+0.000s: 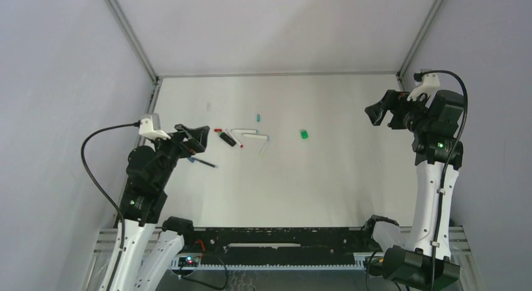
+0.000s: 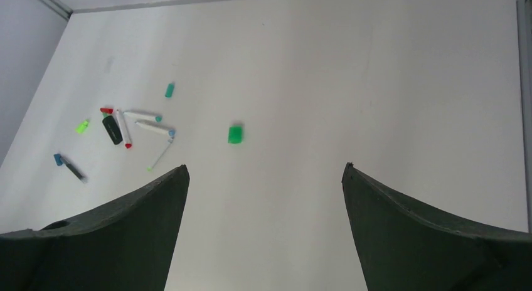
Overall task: Insert the pens into the pen caps
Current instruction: Pick up the pen from the center of the board.
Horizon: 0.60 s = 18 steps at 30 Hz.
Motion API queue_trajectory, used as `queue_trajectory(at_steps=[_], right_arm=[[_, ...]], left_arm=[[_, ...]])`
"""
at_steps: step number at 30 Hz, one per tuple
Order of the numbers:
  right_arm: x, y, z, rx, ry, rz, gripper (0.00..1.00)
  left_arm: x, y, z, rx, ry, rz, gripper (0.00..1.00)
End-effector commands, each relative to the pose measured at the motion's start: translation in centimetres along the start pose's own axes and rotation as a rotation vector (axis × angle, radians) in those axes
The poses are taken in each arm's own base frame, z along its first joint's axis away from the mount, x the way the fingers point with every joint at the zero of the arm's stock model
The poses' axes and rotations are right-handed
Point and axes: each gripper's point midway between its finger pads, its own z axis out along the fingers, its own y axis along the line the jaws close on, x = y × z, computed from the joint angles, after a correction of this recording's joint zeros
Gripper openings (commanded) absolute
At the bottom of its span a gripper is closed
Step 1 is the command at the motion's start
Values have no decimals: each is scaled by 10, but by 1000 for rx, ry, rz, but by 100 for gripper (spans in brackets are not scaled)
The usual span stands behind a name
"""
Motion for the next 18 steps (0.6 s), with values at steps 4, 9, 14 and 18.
queue_trajectory(at_steps=[4,9,14,18], right_arm=[[-5,-11,3,40,-49,27,99],[2,4,7,-68,-52,-7,99],[31,45,19,-267,28,-184,99],[74,82,18,-520,141,-311,99]], left_arm=[[33,-25,8,207,44,-179,100],[60,-45,12,348,132,-239,100],[88,-68,12,390,200,-144,100],[118,-77,16,389,268,-60,100]])
